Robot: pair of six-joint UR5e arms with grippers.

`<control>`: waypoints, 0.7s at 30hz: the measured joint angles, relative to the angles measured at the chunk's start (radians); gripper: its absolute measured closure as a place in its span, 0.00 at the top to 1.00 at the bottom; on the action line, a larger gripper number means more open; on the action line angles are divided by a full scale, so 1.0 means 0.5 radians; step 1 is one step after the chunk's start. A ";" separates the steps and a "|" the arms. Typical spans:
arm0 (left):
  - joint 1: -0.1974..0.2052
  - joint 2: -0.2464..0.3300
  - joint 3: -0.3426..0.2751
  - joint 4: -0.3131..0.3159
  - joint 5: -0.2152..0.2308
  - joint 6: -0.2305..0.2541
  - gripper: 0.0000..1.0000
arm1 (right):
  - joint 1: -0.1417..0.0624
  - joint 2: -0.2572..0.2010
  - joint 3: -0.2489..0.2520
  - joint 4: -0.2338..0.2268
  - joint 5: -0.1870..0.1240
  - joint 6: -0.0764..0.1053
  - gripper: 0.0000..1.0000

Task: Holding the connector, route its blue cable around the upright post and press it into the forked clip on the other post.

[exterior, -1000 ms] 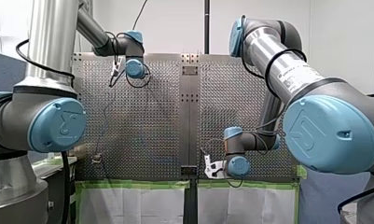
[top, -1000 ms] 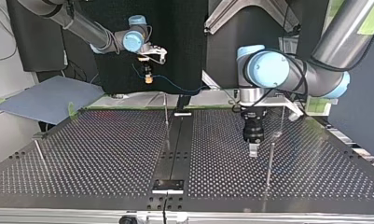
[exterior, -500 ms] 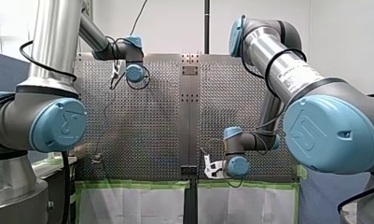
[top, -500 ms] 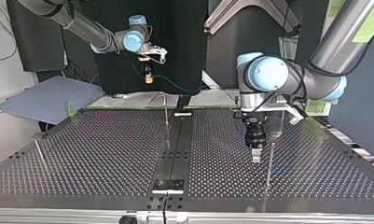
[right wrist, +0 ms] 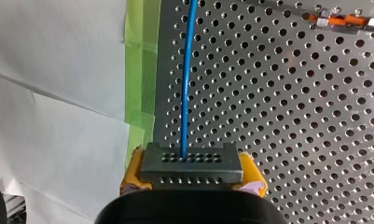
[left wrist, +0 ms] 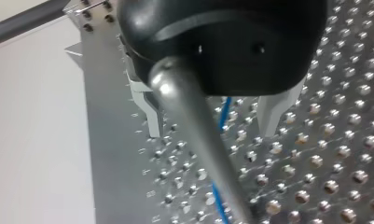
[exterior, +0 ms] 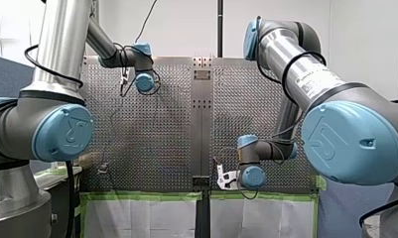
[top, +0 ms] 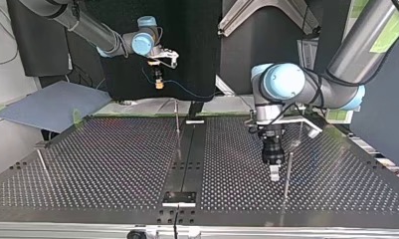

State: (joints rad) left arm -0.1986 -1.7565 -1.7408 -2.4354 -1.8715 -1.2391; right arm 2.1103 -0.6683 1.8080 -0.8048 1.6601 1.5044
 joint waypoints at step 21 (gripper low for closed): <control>-0.038 -0.048 -0.008 -0.063 -0.056 0.019 1.00 | 0.000 0.000 0.000 0.005 0.000 0.004 0.00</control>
State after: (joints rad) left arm -0.2177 -1.7803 -1.7450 -2.4667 -1.8994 -1.2296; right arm 2.1104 -0.6682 1.8079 -0.8026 1.6599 1.5064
